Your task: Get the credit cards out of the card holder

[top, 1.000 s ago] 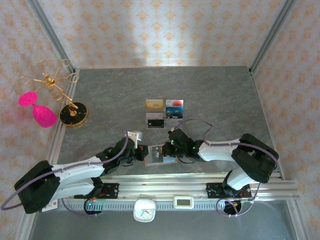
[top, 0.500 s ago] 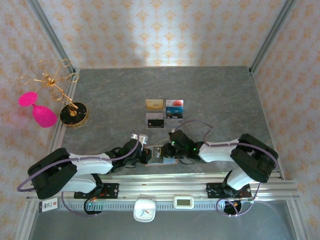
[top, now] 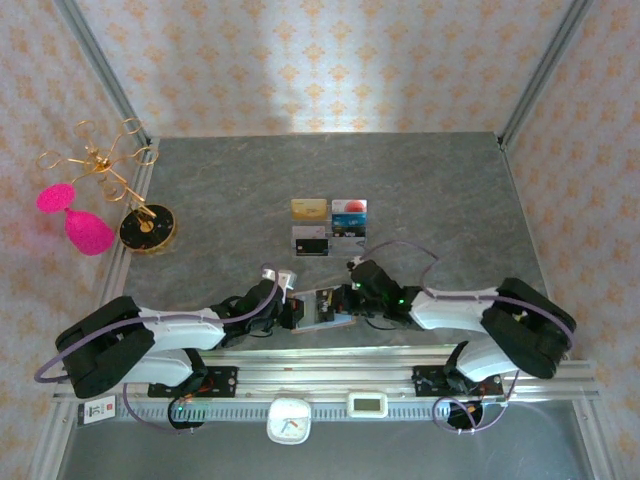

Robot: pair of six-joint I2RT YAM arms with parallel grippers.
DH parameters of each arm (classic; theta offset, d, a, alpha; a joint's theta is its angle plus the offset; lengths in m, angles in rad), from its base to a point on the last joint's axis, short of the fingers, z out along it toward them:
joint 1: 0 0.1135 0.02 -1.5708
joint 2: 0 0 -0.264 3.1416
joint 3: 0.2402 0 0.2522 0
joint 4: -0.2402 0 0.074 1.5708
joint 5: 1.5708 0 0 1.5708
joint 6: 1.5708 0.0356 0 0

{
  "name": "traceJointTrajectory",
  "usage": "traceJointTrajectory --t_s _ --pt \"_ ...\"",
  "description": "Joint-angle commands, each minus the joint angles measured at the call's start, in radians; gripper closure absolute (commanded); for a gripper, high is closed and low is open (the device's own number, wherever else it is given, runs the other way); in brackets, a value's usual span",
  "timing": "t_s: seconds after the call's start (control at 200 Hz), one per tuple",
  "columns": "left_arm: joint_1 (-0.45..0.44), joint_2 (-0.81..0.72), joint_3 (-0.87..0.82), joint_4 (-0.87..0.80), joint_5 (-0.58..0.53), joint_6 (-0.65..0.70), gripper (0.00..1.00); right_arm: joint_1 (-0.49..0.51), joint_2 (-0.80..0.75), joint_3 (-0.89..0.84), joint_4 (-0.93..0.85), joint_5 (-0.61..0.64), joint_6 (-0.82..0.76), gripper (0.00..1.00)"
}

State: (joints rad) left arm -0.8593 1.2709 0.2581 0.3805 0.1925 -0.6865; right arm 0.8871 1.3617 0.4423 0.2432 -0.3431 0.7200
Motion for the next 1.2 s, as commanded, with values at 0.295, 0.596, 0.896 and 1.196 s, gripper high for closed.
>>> traceJointTrajectory --t_s 0.295,0.596,0.896,1.196 --pt "0.043 -0.351 0.086 -0.268 -0.196 0.036 0.59 -0.023 -0.368 0.122 -0.289 0.284 -0.335 1.00" --pt "0.066 -0.579 0.195 -0.454 -0.357 0.094 0.01 -0.095 -0.261 0.440 -0.308 0.264 -0.732 1.00" --pt "0.075 -0.652 0.194 -0.463 -0.431 0.094 0.01 -0.264 -0.010 0.783 -0.560 -0.129 -1.179 1.00" --pt "0.108 -0.651 0.195 -0.428 -0.513 0.150 0.01 -0.273 0.232 1.085 -0.943 -0.170 -1.554 1.00"
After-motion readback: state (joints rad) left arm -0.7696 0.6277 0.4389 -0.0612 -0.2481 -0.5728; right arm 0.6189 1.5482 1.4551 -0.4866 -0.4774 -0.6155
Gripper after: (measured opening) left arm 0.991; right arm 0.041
